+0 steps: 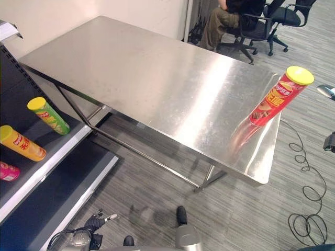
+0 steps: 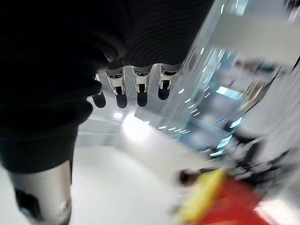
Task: Put the goods on the table back onto the shelves and tidy them up.
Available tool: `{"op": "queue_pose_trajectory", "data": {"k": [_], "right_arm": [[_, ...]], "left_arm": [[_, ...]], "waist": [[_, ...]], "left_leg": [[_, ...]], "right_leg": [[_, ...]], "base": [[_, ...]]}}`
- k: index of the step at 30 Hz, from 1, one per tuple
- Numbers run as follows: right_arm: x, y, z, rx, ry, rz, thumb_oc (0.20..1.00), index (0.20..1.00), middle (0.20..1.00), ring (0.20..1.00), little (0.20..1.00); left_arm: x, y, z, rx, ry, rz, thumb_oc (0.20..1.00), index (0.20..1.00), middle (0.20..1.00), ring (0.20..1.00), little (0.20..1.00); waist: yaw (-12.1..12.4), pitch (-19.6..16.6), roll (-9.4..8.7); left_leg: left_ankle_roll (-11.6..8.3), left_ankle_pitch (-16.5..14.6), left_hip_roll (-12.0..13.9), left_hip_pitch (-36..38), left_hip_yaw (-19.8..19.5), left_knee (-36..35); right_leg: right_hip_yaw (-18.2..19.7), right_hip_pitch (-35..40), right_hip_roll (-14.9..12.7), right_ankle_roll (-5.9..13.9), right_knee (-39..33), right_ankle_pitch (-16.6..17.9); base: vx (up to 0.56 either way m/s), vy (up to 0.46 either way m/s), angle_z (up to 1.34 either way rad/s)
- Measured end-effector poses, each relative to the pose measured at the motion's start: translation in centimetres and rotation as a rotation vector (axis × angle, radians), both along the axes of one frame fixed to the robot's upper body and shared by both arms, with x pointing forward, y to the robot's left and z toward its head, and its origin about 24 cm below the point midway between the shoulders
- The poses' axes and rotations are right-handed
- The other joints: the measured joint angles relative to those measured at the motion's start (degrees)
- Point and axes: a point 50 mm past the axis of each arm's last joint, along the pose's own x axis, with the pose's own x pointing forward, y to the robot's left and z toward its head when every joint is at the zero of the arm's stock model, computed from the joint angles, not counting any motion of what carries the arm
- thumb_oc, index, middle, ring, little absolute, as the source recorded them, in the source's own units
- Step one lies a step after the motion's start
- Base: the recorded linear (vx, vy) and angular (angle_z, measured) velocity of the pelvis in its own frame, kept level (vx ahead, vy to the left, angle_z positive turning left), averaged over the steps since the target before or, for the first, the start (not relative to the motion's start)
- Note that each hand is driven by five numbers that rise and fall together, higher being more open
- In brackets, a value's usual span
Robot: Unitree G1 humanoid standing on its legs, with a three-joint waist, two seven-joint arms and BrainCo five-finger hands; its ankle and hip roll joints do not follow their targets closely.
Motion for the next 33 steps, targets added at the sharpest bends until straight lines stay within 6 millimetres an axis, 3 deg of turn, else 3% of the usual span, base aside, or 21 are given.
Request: {"op": "queue_pose_trajectory", "data": {"k": [3,7,9,14,20,33], "right_arm": [[0.5,-2.5,-2.0,0.037,0.135,-0.107,1.0,1.0,1.0,1.0,1.0],[1.1,-2.8,-2.5,0.069,0.167,-0.118,1.0,1.0,1.0,1.0,1.0],[2.4,-2.5,-2.4,0.106,0.173,-0.078,1.0,1.0,1.0,1.0,1.0],[4.5,-1.7,-1.2,0.11,0.177,-0.005,1.0,1.0,1.0,1.0,1.0],[5.2,-1.7,0.4,0.148,0.142,0.043,1.0,1.0,1.0,1.0,1.0],[5.6,-3.1,2.2,0.06,0.234,-0.031,1.0,1.0,1.0,1.0,1.0]], "left_arm": [[-0.4,0.3,-0.2,0.008,0.023,0.002,1.0,1.0,1.0,1.0,1.0],[-0.7,0.3,-0.3,0.009,0.036,0.003,1.0,1.0,1.0,1.0,1.0],[-1.1,0.3,-0.4,0.01,0.05,0.001,1.0,1.0,1.0,1.0,1.0],[-1.5,0.4,-0.5,0.006,0.062,-0.002,1.0,1.0,1.0,1.0,1.0],[-1.9,0.4,-0.6,-0.003,0.073,-0.002,1.0,1.0,1.0,1.0,1.0],[-2.0,0.4,-0.6,-0.021,0.074,-0.006,1.0,1.0,1.0,1.0,1.0]], "waist": [[0.0,-0.17,0.28],[0.32,-0.34,1.29],[0.38,-0.48,1.95],[0.83,-0.31,3.1],[1.87,0.05,4.46],[1.92,1.87,4.62]], "left_leg": [[-0.02,0.01,0.13,-0.05,0.01,0.21],[-0.16,0.11,0.46,-0.17,-0.16,0.2],[-0.21,0.13,0.63,-0.21,-0.27,0.16],[-0.07,0.11,0.9,-0.45,-0.59,0.18],[-0.81,0.74,1.58,-1.31,-2.06,0.12],[-1.07,0.91,1.92,-1.25,-4.66,-0.07]], "right_leg": [[0.0,0.01,0.1,0.03,-0.01,0.0],[-0.09,0.01,0.26,0.01,-0.03,0.0],[-0.26,0.11,0.26,0.0,-0.12,0.0],[-0.6,0.17,0.38,-0.03,-0.37,0.0],[-2.15,0.21,1.02,-0.49,-0.37,-0.31],[-4.78,1.81,1.12,-0.58,-0.35,-1.19]], "base": [[0.0,-0.06,0.0],[0.01,-0.075,0.02],[0.02,-0.089,0.03],[0.01,-0.062,0.05],[0.02,-0.069,0.13],[0.01,-0.016,0.09]]}}
